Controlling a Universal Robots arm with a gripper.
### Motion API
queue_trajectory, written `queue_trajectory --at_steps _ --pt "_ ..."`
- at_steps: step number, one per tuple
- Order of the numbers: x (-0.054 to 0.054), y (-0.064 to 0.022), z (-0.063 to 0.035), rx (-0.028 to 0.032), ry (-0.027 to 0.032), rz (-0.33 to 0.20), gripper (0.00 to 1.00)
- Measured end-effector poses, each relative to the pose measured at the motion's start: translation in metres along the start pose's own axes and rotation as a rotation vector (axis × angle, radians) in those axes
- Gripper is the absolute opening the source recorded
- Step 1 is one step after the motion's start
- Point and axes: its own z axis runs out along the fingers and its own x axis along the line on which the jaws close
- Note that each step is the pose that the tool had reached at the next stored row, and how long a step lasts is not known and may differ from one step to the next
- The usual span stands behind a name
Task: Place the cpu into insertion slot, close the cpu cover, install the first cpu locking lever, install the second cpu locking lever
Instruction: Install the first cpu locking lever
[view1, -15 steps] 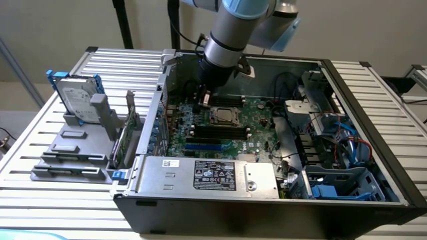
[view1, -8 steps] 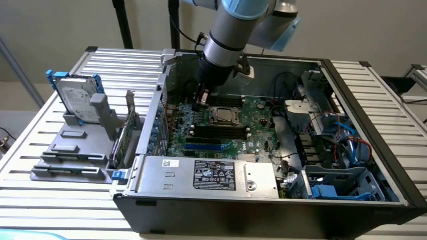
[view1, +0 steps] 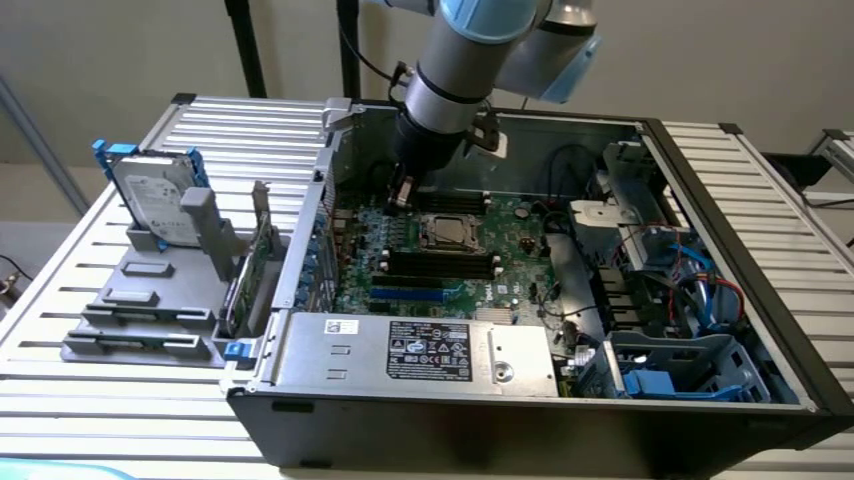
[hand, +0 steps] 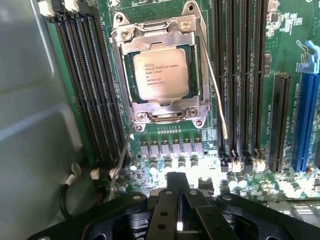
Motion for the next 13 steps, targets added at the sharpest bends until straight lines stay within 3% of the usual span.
queue_trajectory --at_steps 2,6,13 --pt "0.0000 -0.0007 -0.0003 0.0014 0.0134 0.016 0.11" --pt "-0.0001 -0.0008 -0.0002 0.0023 0.0268 0.057 0.11" --pt "-0.0002 -0.0015 0.0001 -0.0061 0.0531 0.140 0.11"
